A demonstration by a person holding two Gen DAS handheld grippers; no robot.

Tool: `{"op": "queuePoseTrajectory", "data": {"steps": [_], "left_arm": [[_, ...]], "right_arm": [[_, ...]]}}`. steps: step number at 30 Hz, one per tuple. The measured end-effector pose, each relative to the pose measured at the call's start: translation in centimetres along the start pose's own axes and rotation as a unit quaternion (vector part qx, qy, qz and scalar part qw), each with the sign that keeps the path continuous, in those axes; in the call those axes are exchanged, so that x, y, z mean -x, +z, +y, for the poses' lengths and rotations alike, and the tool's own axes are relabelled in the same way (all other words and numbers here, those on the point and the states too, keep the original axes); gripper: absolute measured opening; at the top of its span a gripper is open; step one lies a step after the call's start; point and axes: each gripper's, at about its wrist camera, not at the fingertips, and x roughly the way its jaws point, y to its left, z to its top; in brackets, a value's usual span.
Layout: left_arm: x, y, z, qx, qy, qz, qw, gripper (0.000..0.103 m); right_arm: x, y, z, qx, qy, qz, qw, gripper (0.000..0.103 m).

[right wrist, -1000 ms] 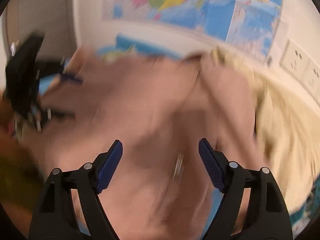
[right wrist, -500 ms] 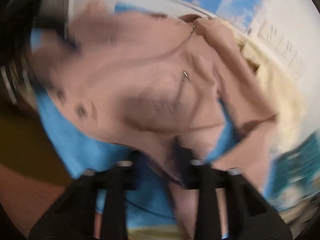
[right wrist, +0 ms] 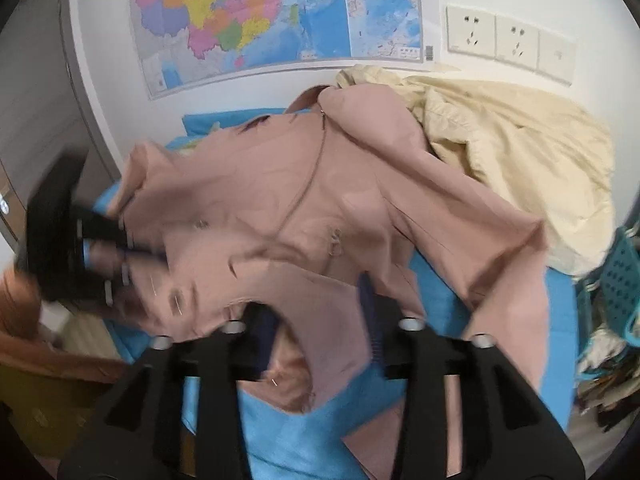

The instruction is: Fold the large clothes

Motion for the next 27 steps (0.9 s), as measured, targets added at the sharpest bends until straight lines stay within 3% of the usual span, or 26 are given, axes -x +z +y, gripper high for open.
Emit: {"op": "queuePoseTrajectory", "data": {"steps": [3,6,9,13,19,22,23,24,25,26,27], "left_arm": [[-0.3,0.7,1.7,0.03,-0.01,0.004,0.9995,0.017],[-0.8,1.2,1.8,0.025,-0.007,0.008,0.9996,0.017],[-1.1,1.5,1.6,0.022,-0.003,0.013,0.9997,0.017],[-1.1,1.5,2.0,0.026,-0.001,0.014,0.9996,0.017],[-1.0,1.3,2.1,0.029,-0.003,0.01,0.9995,0.017],[-0.9,1.1,2.0,0.023,-0.008,0.009,0.9997,0.019],[-0.8,0.9,2.0,0.022,-0.008,0.008,0.9997,0.023],[-0.6,0.6,2.1,0.025,-0.011,0.005,0.9996,0.027],[-0.3,0.3,2.1,0.027,-0.015,0.002,0.9995,0.04],[0.2,-0.2,2.2,0.027,-0.015,-0.004,0.9995,0.053],[0.8,-0.8,2.2,0.023,-0.001,-0.012,0.9997,0.059]], "right_arm": [[2.3,-2.0,1.5,0.035,0.002,-0.02,0.999,0.051],[3.9,-3.7,4.1,0.085,0.041,-0.035,0.995,0.05],[2.5,-5.3,7.9,0.157,0.056,-0.01,0.986,0.05],[-2.1,-6.7,10.5,0.198,0.079,0.044,0.976,0.038],[-6.0,-7.6,10.8,0.244,-0.018,0.052,0.968,0.038],[-7.1,-7.5,10.6,0.263,-0.038,0.048,0.963,0.039],[-7.4,-7.3,10.5,0.264,-0.04,0.044,0.963,0.038],[-7.7,-7.1,10.4,0.26,-0.037,0.044,0.964,0.024],[-8.0,-6.8,10.3,0.25,-0.025,0.05,0.967,0.004],[-8.1,-6.7,10.1,0.243,-0.018,0.055,0.968,0.003],[-7.9,-6.5,9.8,0.233,-0.004,0.063,0.97,0.003]]}}
